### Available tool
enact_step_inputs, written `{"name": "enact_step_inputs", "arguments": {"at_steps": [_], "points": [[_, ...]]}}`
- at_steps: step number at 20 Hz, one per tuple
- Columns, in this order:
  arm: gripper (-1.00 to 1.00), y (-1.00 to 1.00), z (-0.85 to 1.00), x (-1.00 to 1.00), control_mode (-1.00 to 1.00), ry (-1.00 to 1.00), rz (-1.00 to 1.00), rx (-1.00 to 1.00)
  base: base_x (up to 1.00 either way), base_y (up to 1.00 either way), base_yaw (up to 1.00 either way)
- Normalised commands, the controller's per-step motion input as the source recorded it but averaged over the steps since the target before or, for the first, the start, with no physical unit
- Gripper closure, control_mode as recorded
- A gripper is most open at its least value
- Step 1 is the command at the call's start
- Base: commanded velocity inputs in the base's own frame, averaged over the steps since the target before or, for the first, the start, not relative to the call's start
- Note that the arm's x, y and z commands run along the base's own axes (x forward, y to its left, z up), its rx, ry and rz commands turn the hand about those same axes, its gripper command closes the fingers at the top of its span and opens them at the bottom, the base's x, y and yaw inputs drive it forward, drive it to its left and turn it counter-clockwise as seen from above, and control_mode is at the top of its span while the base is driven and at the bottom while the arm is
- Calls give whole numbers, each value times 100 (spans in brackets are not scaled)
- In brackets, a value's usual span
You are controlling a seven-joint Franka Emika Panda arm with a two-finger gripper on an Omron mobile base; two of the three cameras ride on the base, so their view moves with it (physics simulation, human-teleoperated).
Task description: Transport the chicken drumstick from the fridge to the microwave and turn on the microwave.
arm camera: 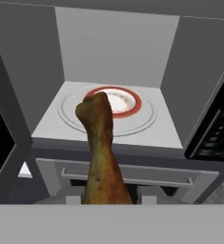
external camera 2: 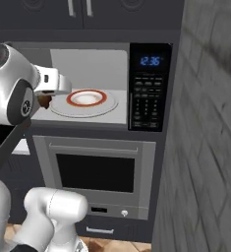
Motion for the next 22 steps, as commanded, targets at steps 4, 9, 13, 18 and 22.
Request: {"name": "enact_step_inputs", "arguments": {"at_steps": [4, 9, 13, 18, 22], "points": [[100, 12, -11, 39, -100, 0, 0, 0, 0, 0, 0], [100, 14, -8, 49, -100, 0, 0, 0, 0, 0, 0], [100, 16, -12, 59, -100, 0, 0, 0, 0, 0, 0], [100, 9, -21, 53, -100, 0, 0, 0, 0, 0, 0], [100, 6, -26, 53, -100, 0, 0, 0, 0, 0, 0]]}}
